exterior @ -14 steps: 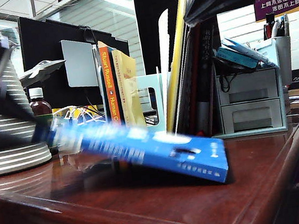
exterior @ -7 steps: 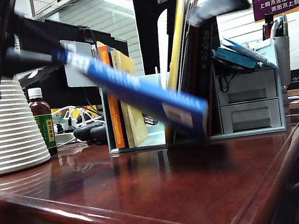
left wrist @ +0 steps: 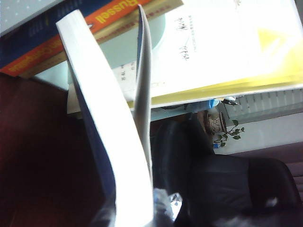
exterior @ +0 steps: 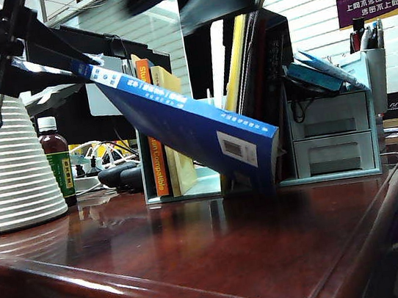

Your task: Pick up the blue book and put it on the bookshelf.

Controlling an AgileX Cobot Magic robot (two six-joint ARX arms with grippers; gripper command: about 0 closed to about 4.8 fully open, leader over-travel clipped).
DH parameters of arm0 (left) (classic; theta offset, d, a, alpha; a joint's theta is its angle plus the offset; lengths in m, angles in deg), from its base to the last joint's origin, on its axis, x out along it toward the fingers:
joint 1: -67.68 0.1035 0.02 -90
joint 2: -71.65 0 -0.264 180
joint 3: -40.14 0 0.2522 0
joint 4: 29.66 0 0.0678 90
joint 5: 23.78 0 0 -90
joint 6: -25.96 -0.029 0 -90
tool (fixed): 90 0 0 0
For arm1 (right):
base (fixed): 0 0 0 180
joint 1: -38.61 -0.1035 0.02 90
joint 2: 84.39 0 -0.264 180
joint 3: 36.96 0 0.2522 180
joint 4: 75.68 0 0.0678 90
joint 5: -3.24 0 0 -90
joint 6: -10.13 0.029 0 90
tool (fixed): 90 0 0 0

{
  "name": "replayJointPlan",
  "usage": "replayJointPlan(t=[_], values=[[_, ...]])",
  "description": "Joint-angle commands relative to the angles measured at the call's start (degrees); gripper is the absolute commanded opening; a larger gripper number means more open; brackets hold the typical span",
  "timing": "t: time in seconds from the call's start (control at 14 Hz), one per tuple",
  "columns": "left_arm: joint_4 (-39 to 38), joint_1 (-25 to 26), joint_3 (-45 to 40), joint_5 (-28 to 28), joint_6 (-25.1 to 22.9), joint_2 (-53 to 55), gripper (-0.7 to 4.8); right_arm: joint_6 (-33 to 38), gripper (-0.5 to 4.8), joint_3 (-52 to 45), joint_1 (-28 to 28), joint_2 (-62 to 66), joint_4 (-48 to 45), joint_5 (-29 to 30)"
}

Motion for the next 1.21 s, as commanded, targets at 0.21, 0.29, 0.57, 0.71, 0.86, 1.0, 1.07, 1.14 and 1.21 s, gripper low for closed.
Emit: replayJointPlan(t=[0.21, 0.29, 0.57, 0.71, 0.86, 1.0, 1.07, 1.14, 1.21], values=[[4.1, 0.1, 1.2, 3.3, 0.9, -0.6, -0.07, -0.1, 4.79, 0.4, -4.2, 5.9, -5.4, -7.2], [4.3, 0.0, 1.2, 3.5, 1.0, -0.8, -0.07, -0.2, 4.79, 0.4, -4.2, 5.8, -6.6, -7.2], [3.5, 0.1, 1.2, 5.5, 0.9, -2.8, -0.07, -0.2, 4.79, 0.4, -4.3, 3.2, -7.2, -9.2], [2.0, 0.1, 1.2, 5.9, 0.5, -5.5, -0.06, -0.2, 4.79, 0.4, -3.6, -1.4, -7.2, -13.8], [0.7, 0.1, 1.2, 5.9, -0.9, -8.3, -0.07, -0.2, 4.79, 0.4, -2.1, -6.2, -7.3, -16.0], [0.2, 0.1, 1.6, 5.6, -1.2, -9.6, -0.06, -0.2, 4.79, 0.4, -1.4, -9.0, -7.4, -16.5], [-1.7, 0.1, 3.0, 4.9, -1.7, -9.7, -0.07, -0.2, 4.79, 0.4, -1.4, -9.1, -6.9, -15.1], [-3.0, 0.1, 4.3, 4.3, -1.9, -9.7, -0.07, -0.2, 4.79, 0.4, -1.6, -8.9, -6.1, -11.9], [-3.6, 0.1, 5.5, 3.9, -2.1, -9.7, -0.07, -0.2, 4.79, 0.4, -2.6, -7.9, -5.4, -11.0]])
